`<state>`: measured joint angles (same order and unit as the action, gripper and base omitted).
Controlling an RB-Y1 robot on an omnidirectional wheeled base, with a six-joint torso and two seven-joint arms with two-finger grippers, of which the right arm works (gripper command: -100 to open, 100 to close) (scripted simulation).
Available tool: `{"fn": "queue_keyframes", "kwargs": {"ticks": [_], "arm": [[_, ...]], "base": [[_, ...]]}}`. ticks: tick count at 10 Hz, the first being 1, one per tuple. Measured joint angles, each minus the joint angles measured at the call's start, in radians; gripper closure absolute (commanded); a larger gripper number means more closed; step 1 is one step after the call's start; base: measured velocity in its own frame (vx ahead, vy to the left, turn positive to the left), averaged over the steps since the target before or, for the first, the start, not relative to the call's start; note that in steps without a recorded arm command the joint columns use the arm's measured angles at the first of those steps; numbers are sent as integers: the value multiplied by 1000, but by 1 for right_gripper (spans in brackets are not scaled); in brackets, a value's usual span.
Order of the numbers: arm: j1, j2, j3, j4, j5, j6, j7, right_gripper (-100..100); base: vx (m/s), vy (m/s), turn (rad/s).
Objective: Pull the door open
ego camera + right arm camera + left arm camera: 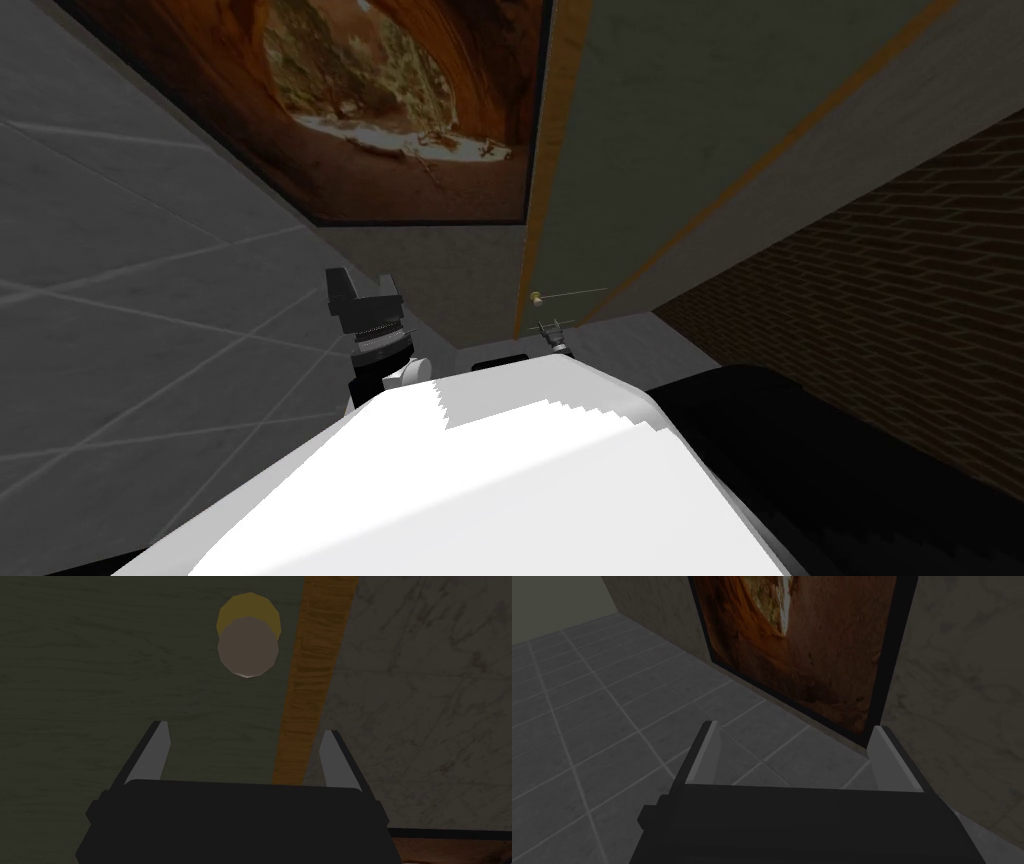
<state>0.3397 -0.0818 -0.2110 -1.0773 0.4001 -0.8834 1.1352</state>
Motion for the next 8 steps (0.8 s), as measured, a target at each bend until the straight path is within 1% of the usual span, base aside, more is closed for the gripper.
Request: {"fn": "queue_keyframes", "kwargs": {"ticks": [1, 2, 3, 4, 5, 6, 7, 8], "arm": [[-7, -8, -12, 17, -7, -5, 0, -100], [-15, -15, -24, 27, -15, -4, -2, -100], [-21, -22, -35, 30, -22, 3, -7, -100], [-28, -28, -47, 44, -30, 2, -9, -100], [-37, -34, -61, 62, -39, -2, -9, -100], [-42, -39, -71, 71, -46, -4, -9, -100], [-36, -37, -77, 85, -50, -10, -9, -100], [-33, -34, -74, 87, -49, -14, -8, 100]], "base": [[149, 167, 208], [234, 125, 151], [200, 70, 159], [165, 3, 131], [189, -58, 113], [152, -85, 24], [29, -16, 2], [-29, 19, -14]]}}
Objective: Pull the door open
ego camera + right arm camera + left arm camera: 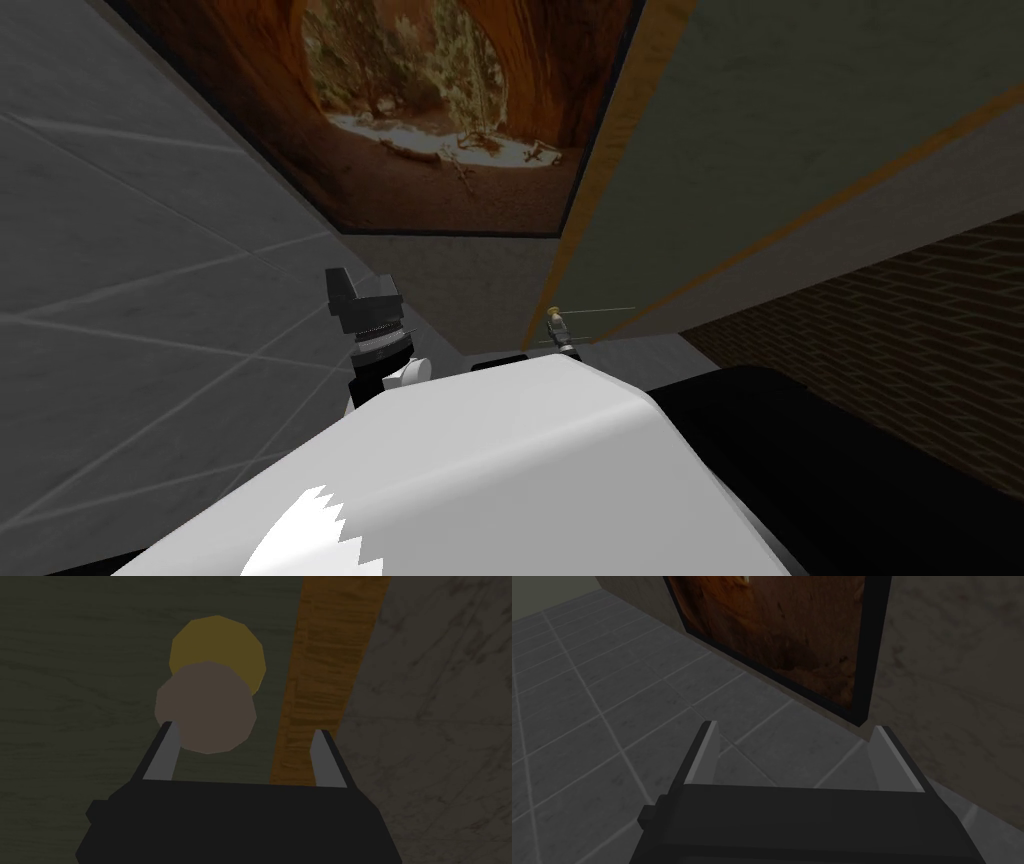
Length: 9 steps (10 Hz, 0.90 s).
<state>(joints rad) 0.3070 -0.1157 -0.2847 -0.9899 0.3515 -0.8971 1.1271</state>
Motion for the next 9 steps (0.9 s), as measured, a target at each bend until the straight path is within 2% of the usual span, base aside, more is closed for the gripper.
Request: {"fn": "queue_keyframes", "kwargs": {"ticks": [5, 6, 9], "arm": [[-1, -4, -4, -2, -1, 3, -1, 100], [-1, -4, -4, -2, -1, 3, -1, -100], [13, -6, -1, -12, 0, -8, -3, -100]], "base": [[-5, 0, -2], [-88, 33, -8], [-171, 21, -26]]}}
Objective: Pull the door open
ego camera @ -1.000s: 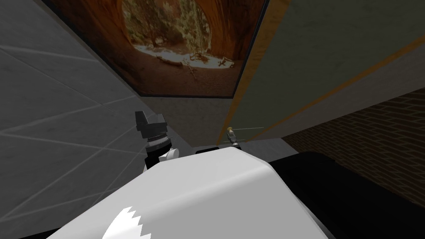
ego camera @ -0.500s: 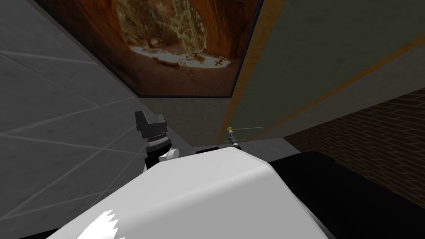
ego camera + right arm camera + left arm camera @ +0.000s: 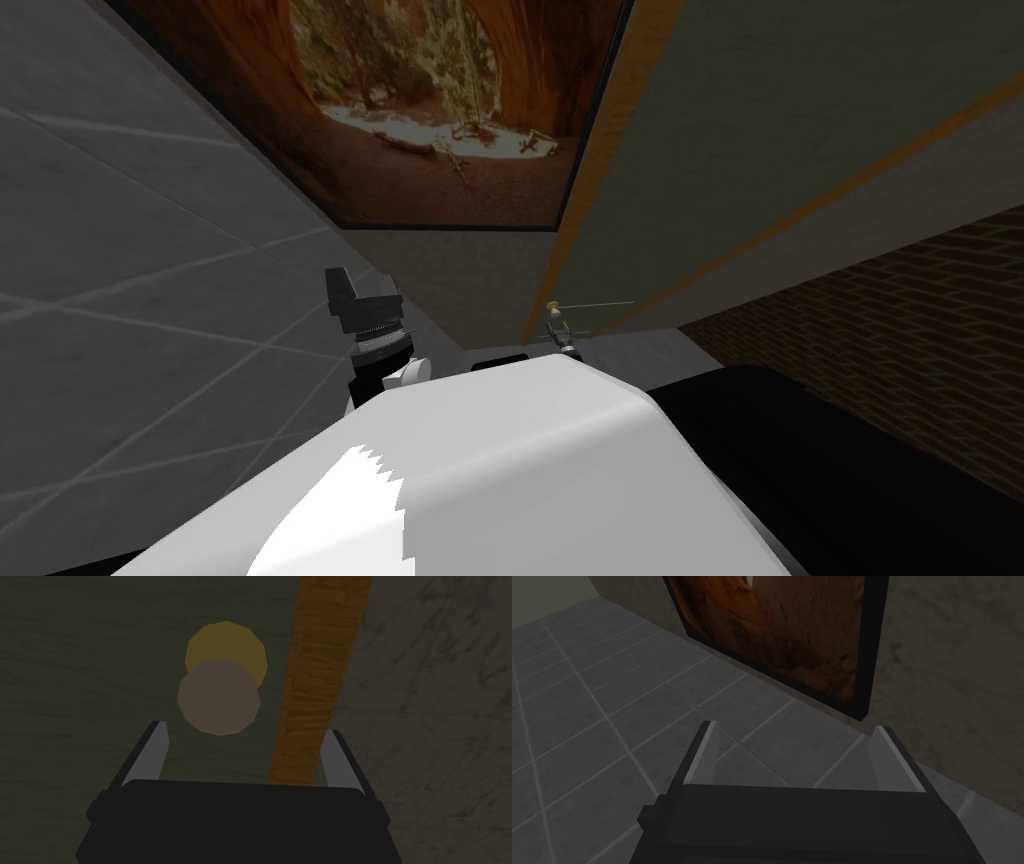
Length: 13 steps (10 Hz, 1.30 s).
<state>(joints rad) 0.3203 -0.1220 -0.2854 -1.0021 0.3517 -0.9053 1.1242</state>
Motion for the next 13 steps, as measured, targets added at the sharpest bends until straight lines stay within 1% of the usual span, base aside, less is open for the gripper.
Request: {"fn": "queue_keyframes", "kwargs": {"ticks": [2, 3, 4, 6, 7, 9, 10, 11, 13], "arm": [[11, -3, 2, -4, 1, -13, -1, -100], [17, -4, 3, -8, 2, -18, -3, -100], [19, -4, 3, -9, 2, -19, -3, -100], [-12, -18, -27, 31, -17, -18, 2, -100], [-25, -22, -43, 49, -27, -19, 5, -100], [-61, -30, -81, 102, -50, -25, 20, -100], [-84, -39, -101, 136, -63, -31, 25, -100], [-87, -41, -104, 139, -65, -32, 26, 100], [-85, -42, -104, 136, -64, -29, 26, 100]], "base": [[-221, -30, -40], [-100, -25, -8], [54, -2, 220], [147, -26, 244], [202, -24, 265], [191, -2, 221], [75, -7, 36], [-2, -3, -42], [-26, -3, 4]]}}
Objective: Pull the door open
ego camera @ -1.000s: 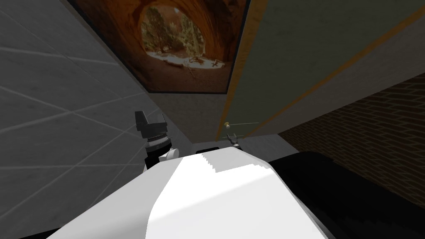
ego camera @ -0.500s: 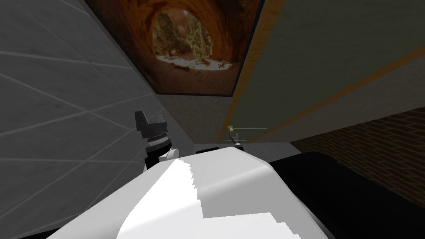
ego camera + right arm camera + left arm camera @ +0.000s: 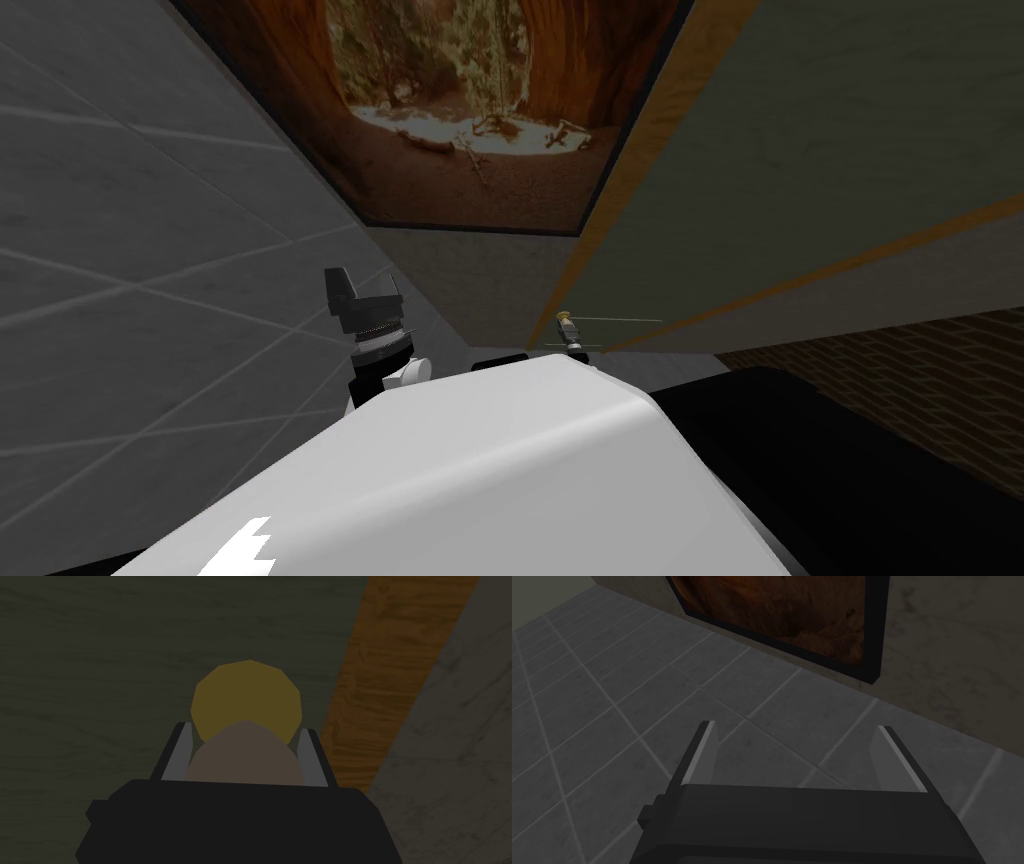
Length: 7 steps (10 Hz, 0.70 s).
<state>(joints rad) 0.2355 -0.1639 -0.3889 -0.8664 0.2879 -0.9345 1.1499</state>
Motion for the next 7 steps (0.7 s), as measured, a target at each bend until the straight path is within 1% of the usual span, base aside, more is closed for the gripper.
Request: {"fn": "queue_keyframes", "kwargs": {"ticks": [4, 7], "arm": [[3, 2, 2, 2, 1, 2, 0, 100], [-2, 1, 5, 4, -9, 7, -51, 100]], "base": [[-13, -1, 6], [-35, -11, 25]]}}
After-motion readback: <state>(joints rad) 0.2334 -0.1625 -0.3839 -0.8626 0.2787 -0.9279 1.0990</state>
